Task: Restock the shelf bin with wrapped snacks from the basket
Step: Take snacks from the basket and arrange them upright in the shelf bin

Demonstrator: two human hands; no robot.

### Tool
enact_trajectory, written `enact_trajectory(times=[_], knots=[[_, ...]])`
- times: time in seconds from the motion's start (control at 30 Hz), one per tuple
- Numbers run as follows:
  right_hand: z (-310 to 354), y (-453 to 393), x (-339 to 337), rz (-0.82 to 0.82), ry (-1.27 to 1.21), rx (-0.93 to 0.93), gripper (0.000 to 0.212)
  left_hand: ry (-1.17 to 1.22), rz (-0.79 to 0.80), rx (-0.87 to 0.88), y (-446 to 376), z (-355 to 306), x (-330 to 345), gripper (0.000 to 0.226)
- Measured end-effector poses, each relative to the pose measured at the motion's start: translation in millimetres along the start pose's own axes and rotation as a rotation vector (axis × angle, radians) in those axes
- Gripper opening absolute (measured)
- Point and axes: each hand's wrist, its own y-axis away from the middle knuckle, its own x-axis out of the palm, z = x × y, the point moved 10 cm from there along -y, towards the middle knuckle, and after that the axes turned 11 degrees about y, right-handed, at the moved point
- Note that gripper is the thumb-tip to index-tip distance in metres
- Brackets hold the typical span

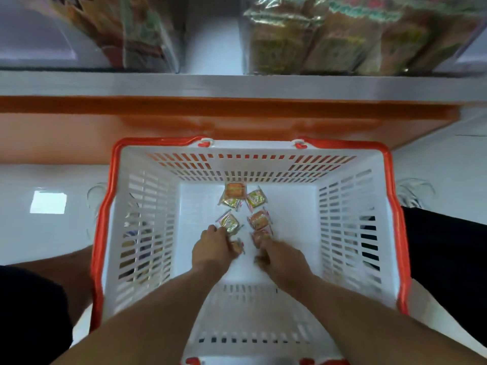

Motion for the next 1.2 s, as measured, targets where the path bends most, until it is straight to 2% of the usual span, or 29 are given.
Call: enact_trajectory(times=[0.07,0.13,0.2,0.3,0.33,0.47,0.57,0.67,0.73,0.8,0.87,0.93,1.1,1.2], knots=[[1,-8,-19,-0.107,-0.012,-0.002,0.049,0.060,0.020,0.029,-1,1,0,0.022],[-4,-21,-26,-0.080,0.023,0.022,0.073,0.094,0.019,0.114,0,-4,-1,0.028],[-8,-32,-29,-0.008,0.104,0.033,0.090,0.092,-0.053,0.187,0,-11,-12,0.032],[-7,-45,-40,0.009,0.188,0.028,0.098,0.154,-0.133,0.125,-10,-14,-29,0.067],[-6,-49,-42,0.004,0.200,0.031,0.098,0.181,-0.136,0.095,-15,-12,-32,0.071],[-3,-58,-41,0.045,0.166,0.065,0.096,0.087,-0.115,0.050,-28,-10,-37,0.060],[6,-60,-39,0.043,0.129,0.010,0.088,0.101,-0.084,0.039,-29,-11,-33,0.057],[12,-57,-27,0.082,0.018,-0.024,0.089,0.282,0.011,-0.006,-26,-11,-13,0.049],[9,-52,-15,0.135,-0.084,0.027,0.099,0.396,0.085,-0.052,-21,-8,3,0.052],[3,-48,-3,0.179,-0.200,0.082,0.100,0.458,0.151,-0.061,-15,-9,17,0.054],[1,-44,6,0.196,-0.286,0.094,0.091,0.519,0.214,-0.087,-11,-9,28,0.052],[0,-41,8,0.191,-0.335,0.083,0.083,0.720,0.286,-0.184,-6,-7,40,0.047],[-5,-37,-3,0.277,-0.515,0.116,0.066,1.037,0.396,-0.364,0,0,40,0.018],[6,-32,-24,0.348,-0.609,0.093,0.058,1.002,0.521,-0.340,9,-13,28,0.022]])
